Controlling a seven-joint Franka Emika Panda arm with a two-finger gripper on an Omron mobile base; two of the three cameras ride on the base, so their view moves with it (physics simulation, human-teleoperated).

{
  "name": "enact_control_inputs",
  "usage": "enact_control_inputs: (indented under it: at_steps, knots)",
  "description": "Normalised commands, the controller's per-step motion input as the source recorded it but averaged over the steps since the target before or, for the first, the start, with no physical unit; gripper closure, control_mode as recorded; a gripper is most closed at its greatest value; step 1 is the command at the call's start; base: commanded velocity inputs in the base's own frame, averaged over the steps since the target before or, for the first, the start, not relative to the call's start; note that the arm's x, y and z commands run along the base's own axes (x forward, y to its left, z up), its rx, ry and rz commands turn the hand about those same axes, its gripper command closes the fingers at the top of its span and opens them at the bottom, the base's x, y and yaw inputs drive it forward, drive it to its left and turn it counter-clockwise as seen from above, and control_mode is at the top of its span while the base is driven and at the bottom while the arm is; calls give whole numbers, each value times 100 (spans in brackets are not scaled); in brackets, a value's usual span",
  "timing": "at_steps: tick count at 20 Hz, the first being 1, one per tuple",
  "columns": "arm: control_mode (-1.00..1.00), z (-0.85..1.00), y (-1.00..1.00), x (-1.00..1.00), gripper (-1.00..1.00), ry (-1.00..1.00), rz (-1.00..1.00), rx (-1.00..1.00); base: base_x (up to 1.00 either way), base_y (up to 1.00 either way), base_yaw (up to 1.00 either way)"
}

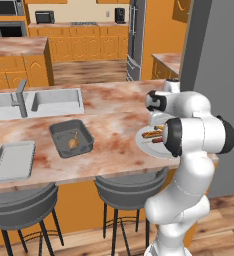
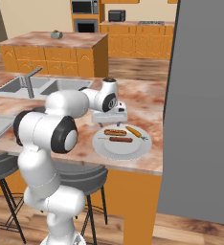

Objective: Place one cooked food and one vegetable from the large plate to each tupperware container.

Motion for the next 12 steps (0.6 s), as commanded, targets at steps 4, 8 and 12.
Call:
enact_control_inputs:
  at_steps: [4,8,12]
  knots:
    - [-100,-26,0,17,-100,-3,42,-5,0,0,0]
    - [-100,-36,6,23,-100,0,32,-2,0,0,0]
    - [-100,-6,7,46,-100,0,14,-1,0,0,0]
